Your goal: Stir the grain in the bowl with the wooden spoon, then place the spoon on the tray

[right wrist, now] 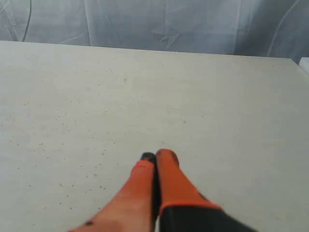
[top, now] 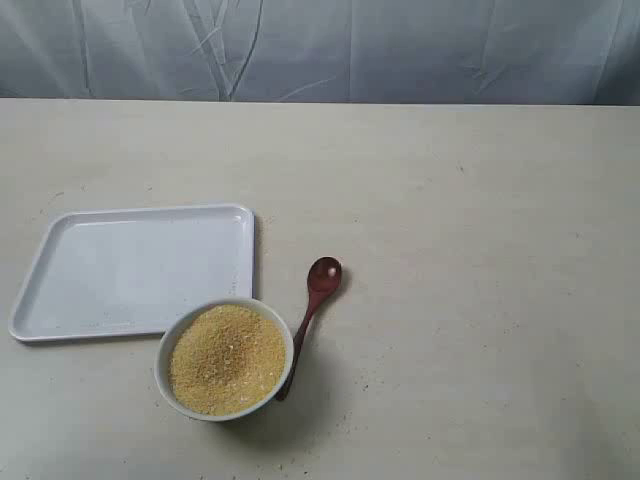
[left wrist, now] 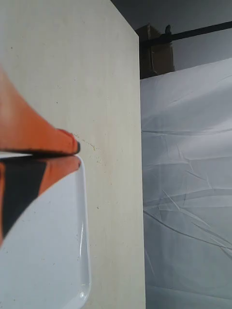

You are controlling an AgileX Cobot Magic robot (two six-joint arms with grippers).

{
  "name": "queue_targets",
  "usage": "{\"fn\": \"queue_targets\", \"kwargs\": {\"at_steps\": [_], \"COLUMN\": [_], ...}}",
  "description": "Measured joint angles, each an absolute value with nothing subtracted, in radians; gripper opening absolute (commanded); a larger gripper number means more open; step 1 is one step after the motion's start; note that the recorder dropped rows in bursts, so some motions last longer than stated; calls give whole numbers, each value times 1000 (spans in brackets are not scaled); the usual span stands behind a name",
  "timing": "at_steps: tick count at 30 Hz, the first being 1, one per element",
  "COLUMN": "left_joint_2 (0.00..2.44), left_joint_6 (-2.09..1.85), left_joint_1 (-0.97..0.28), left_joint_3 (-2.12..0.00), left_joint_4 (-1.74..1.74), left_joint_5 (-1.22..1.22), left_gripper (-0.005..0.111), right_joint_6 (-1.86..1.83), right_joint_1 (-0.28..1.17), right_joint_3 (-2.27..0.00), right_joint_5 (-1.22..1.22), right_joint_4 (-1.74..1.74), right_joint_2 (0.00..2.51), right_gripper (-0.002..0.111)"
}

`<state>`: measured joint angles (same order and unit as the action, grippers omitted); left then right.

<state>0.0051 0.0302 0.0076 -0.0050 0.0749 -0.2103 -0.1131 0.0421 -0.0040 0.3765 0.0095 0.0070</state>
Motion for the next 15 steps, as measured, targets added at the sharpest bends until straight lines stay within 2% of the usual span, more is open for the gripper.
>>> {"fn": "queue_targets", "kwargs": {"at_steps": [9, 12, 15], "left_joint_2": [5, 5, 5], "left_joint_6": [30, 30, 30], "left_joint_1": [8, 8, 8], "left_joint_3": [-5, -5, -5], "left_joint_4": [75, 75, 75], "left_joint_5": [-210, -210, -210], "left_gripper": [0, 0, 0], "right_joint_6": [-113, -113, -113], "right_joint_1": [42, 42, 42], "right_joint_3": [-4, -2, -2], "right_joint_5": [367, 284, 90], "right_joint_4": [9, 9, 9], "right_joint_2": [7, 7, 7], "right_gripper": [0, 0, 0]}}
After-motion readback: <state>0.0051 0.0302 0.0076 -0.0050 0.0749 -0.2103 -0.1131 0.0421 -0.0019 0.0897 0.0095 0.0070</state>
